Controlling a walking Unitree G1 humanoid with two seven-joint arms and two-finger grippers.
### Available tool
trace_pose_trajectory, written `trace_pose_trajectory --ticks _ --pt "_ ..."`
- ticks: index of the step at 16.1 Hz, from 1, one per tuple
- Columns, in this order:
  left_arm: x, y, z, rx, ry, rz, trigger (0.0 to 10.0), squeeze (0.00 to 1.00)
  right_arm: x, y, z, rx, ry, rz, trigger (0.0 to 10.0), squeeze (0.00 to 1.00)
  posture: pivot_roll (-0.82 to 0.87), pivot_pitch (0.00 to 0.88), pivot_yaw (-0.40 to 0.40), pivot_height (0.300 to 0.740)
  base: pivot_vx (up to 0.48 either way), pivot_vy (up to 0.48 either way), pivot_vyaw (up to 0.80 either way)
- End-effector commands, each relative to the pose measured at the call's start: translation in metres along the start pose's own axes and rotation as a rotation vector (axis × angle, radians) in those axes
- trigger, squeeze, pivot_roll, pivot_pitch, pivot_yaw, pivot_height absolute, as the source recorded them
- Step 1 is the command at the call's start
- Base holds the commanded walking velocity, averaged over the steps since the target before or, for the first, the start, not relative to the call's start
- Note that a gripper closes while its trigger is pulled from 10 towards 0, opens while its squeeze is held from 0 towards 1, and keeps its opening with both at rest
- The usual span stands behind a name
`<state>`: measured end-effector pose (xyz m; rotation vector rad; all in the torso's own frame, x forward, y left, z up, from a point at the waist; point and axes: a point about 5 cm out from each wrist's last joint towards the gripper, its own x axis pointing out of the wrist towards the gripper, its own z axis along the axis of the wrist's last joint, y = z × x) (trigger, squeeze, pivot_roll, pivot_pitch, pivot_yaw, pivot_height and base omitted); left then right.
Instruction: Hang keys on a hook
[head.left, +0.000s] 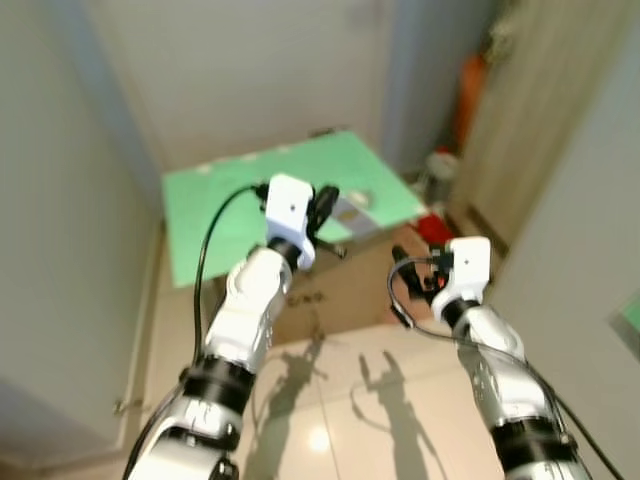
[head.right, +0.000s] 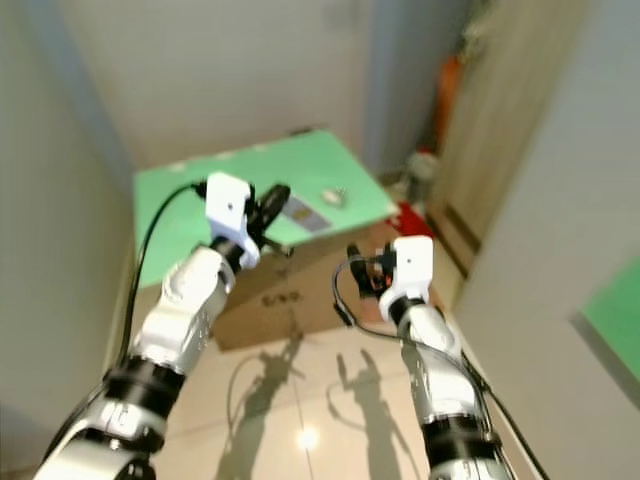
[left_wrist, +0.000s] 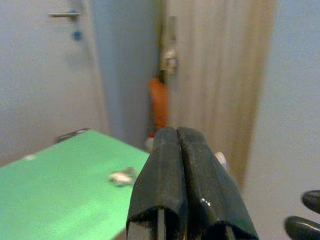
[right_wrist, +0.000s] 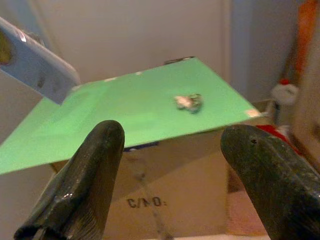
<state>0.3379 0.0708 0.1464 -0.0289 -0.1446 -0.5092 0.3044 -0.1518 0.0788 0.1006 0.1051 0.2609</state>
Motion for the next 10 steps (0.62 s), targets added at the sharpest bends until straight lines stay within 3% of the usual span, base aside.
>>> trace_pose_trajectory --ticks 1,3,10 --pt "-0.0005 0.0048 0.0014 0.020 0.003 0.003 0.0 0.00 0.0040 0.0043 0.0041 0.003 -0.008 0.013 10.0 0.00 -0.08 0.000 0.072 0.740 0.000 0.000 -0.78" --pt "-0.0005 0.0042 0.0016 0.027 0.002 -0.006 0.0 0.00 0.0040 0.0044 0.0039 0.004 -0.007 0.013 10.0 0.00 -0.08 0.000 0.072 0.740 0.000 0.186 -0.78" --pt "0.0022 0.0027 0.0010 0.026 0.008 -0.031 0.0 0.00 0.0064 0.0045 0.0038 0.007 -0.005 0.020 10.0 0.00 -0.07 0.000 0.071 0.740 0.000 0.477 -0.78"
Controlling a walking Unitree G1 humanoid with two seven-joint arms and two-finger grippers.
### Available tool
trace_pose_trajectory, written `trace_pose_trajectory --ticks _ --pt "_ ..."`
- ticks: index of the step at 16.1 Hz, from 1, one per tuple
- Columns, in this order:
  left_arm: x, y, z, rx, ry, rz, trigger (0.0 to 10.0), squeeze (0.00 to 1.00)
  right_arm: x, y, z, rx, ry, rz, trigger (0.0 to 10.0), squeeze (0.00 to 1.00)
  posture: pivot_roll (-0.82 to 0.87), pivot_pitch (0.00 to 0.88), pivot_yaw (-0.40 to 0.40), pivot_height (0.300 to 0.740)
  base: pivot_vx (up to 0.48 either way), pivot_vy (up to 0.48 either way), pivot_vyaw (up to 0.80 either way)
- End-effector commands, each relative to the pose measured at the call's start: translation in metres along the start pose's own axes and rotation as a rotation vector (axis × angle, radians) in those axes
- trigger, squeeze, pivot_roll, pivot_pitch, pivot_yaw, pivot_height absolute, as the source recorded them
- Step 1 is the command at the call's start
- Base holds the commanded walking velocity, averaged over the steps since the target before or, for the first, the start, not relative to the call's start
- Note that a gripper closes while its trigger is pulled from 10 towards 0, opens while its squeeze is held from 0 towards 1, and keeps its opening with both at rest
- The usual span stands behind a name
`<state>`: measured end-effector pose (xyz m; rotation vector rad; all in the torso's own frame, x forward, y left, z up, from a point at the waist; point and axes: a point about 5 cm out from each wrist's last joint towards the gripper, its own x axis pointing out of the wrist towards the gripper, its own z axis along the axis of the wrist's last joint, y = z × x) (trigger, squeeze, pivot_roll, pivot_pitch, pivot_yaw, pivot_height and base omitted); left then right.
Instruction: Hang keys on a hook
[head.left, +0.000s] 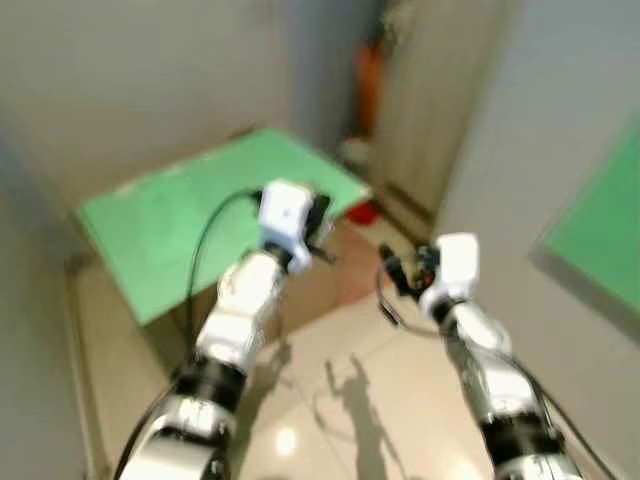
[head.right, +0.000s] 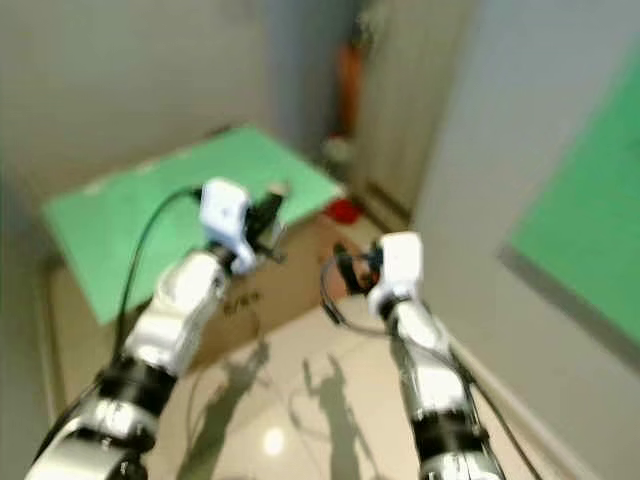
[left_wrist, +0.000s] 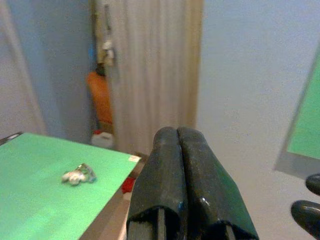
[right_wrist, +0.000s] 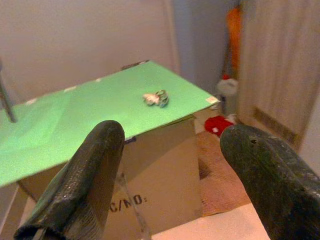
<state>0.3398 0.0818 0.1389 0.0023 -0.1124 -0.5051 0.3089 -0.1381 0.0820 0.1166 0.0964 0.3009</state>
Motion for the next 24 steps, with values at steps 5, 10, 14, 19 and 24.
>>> trace_pose_trajectory --ticks 5,10,14,19,24 --pt "0.008 -0.006 0.004 0.027 0.010 -0.031 0.0 0.00 -0.003 -0.007 0.000 -0.007 0.003 -0.022 10.0 0.00 -0.08 0.000 0.075 0.740 0.256 0.239 -0.78" --pt "0.009 -0.008 0.001 0.039 0.026 -0.033 0.0 0.00 -0.005 -0.012 -0.002 -0.014 0.008 -0.046 10.0 0.00 -0.09 0.000 0.082 0.740 0.092 0.000 -0.78" --pt "0.000 0.004 -0.003 0.057 0.021 0.040 0.0 0.00 -0.011 -0.039 0.012 -0.061 -0.077 -0.226 10.0 0.00 -0.09 0.000 0.090 0.740 0.000 0.000 -0.79" --pt "-0.044 0.029 -0.031 0.135 0.115 0.221 0.0 0.00 -0.035 -0.063 0.003 -0.183 -0.063 -0.381 10.0 0.00 -0.08 0.000 0.098 0.740 0.000 0.000 -0.64" --pt "-0.052 0.039 -0.015 0.183 -0.046 0.296 0.0 0.00 -0.033 -0.051 0.002 -0.158 -0.111 -0.339 10.0 0.00 -0.08 0.000 0.093 0.740 0.000 0.000 0.00"
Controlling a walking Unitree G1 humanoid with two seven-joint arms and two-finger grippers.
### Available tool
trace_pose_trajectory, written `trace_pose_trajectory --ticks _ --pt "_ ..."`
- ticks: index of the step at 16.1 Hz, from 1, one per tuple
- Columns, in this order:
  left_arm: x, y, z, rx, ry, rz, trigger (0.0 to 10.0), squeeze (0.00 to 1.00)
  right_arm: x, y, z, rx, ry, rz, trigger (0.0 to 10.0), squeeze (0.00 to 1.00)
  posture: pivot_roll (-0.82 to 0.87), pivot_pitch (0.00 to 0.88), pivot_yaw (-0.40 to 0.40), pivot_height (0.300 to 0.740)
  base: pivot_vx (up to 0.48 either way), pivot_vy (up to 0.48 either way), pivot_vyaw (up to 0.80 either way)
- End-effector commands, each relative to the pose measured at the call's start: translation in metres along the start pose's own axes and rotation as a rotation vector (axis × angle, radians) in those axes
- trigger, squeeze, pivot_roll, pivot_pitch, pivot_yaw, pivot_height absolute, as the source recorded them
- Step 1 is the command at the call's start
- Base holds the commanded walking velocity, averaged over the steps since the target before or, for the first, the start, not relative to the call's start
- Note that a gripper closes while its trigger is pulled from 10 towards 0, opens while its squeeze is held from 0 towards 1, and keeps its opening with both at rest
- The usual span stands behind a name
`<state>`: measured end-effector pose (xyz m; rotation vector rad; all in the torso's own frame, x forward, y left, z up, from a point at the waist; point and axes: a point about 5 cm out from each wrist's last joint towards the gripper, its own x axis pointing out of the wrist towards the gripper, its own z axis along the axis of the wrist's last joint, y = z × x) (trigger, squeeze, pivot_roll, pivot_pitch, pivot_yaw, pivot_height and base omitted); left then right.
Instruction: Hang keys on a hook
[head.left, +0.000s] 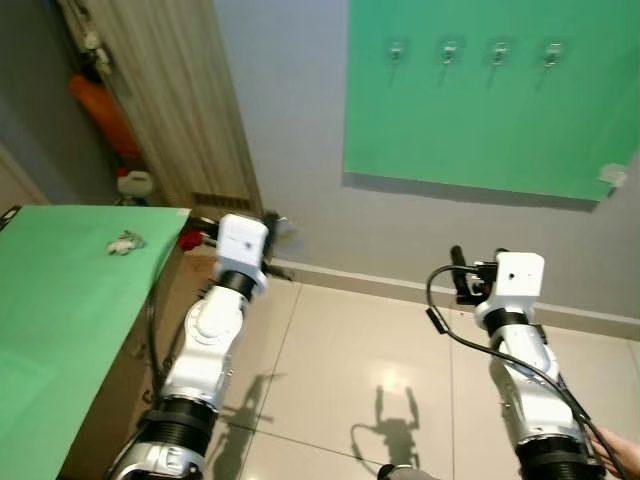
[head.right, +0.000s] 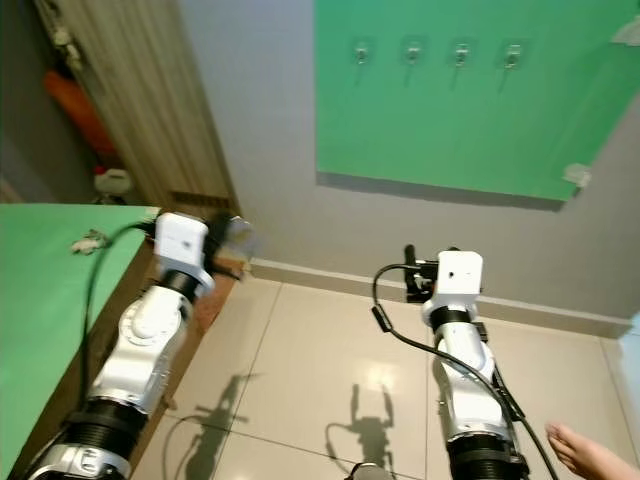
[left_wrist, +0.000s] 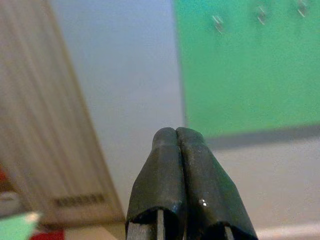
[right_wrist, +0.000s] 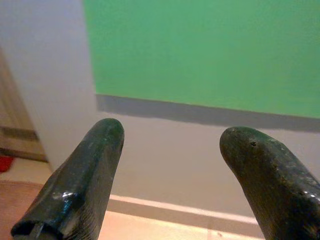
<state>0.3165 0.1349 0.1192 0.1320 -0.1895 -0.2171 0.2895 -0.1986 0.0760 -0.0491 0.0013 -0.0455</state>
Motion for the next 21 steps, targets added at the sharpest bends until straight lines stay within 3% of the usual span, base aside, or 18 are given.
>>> trace_pose_trajectory --ticks 1,3,6,7,11,21 --pt "-0.004 0.007 0.003 0.017 -0.030 0.035 0.0 0.00 0.003 0.004 0.007 0.021 -0.039 0.018 10.0 0.00 -0.08 0.000 0.088 0.740 0.000 0.000 0.00" --pt "-0.002 0.004 0.006 -0.003 -0.046 0.049 0.0 0.00 0.004 0.007 0.009 0.016 -0.067 0.021 10.0 0.00 -0.08 0.000 0.086 0.740 0.000 0.000 0.00" --pt "0.003 -0.003 0.003 -0.104 -0.010 0.028 0.0 0.00 0.005 0.007 0.010 0.097 -0.066 0.007 10.0 0.00 -0.08 0.000 0.087 0.740 0.000 0.000 0.00" --pt "0.004 -0.007 0.003 -0.101 -0.004 0.002 0.0 0.00 0.006 0.005 0.010 0.124 -0.061 -0.007 10.0 0.00 -0.08 0.000 0.087 0.740 0.000 0.000 0.00" --pt "0.011 -0.018 0.011 -0.085 -0.029 -0.084 0.0 0.00 0.007 0.015 0.009 0.080 -0.058 0.047 10.0 0.00 -0.08 0.000 0.095 0.740 0.165 0.000 0.00" --pt "0.021 -0.009 0.013 -0.064 -0.007 -0.090 0.0 0.00 0.010 0.023 0.002 0.052 -0.014 0.102 10.0 0.00 -0.07 0.000 0.094 0.740 0.447 0.000 -0.48"
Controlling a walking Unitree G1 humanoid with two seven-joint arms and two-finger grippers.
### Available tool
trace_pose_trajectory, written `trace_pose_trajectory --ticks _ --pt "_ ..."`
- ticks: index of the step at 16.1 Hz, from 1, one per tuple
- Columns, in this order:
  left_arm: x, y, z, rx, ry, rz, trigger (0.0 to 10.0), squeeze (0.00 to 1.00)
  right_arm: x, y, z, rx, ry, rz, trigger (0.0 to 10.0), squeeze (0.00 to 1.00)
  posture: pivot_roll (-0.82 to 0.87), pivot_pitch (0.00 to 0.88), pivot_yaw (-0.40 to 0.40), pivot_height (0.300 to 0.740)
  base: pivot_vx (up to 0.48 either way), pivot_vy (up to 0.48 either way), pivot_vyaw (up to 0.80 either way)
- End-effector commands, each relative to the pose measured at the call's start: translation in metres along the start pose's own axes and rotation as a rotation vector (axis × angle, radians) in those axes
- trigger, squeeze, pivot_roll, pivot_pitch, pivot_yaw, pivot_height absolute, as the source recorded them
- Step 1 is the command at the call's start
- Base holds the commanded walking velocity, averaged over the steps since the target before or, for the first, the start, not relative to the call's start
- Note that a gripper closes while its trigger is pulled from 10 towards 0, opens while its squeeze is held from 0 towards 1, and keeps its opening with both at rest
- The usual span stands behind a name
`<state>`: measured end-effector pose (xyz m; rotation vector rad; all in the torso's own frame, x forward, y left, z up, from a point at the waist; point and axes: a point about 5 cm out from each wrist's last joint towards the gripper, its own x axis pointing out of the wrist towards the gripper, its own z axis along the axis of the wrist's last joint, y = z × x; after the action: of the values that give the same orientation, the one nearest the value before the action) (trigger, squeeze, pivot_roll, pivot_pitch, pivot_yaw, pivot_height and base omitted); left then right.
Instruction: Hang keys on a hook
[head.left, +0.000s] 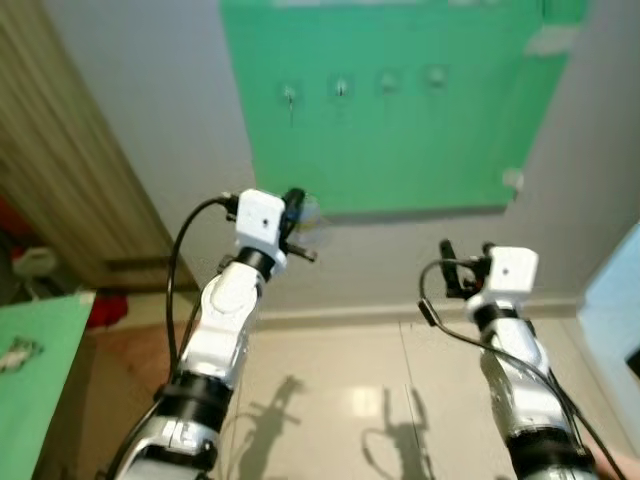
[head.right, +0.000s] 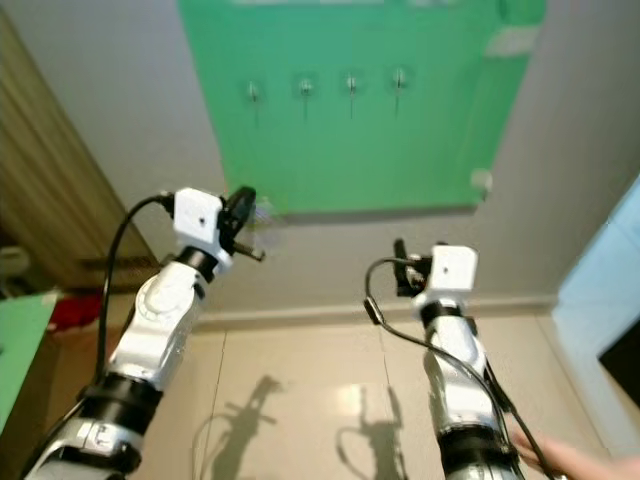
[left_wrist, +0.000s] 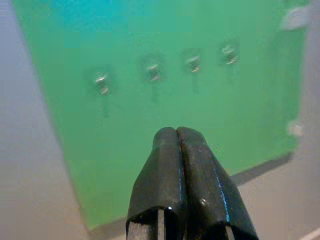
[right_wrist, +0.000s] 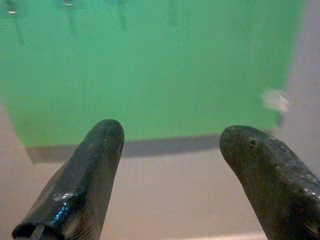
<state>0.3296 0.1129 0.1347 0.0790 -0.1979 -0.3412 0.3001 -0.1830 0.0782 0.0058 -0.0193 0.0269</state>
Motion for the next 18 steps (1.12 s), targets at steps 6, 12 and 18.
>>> trace_pose_trajectory --ticks 6,12,18 --pt "0.0002 0.0095 -0.0016 0.006 0.016 0.034 0.0 0.00 0.0010 0.0084 -0.0023 -0.007 0.011 0.046 10.0 0.00 -0.07 0.000 0.090 0.740 0.454 0.000 0.00" --pt "0.0038 0.0130 0.0003 -0.007 0.014 0.054 0.0 0.00 -0.0003 0.0077 -0.0035 -0.008 0.019 0.053 10.0 0.00 -0.07 0.000 0.087 0.740 0.454 0.000 0.00" --pt "0.0082 0.0160 0.0034 -0.021 0.019 0.069 0.0 0.00 0.0005 0.0100 -0.0045 -0.006 0.034 0.070 10.0 0.00 -0.07 0.000 0.083 0.740 0.304 0.000 0.00"
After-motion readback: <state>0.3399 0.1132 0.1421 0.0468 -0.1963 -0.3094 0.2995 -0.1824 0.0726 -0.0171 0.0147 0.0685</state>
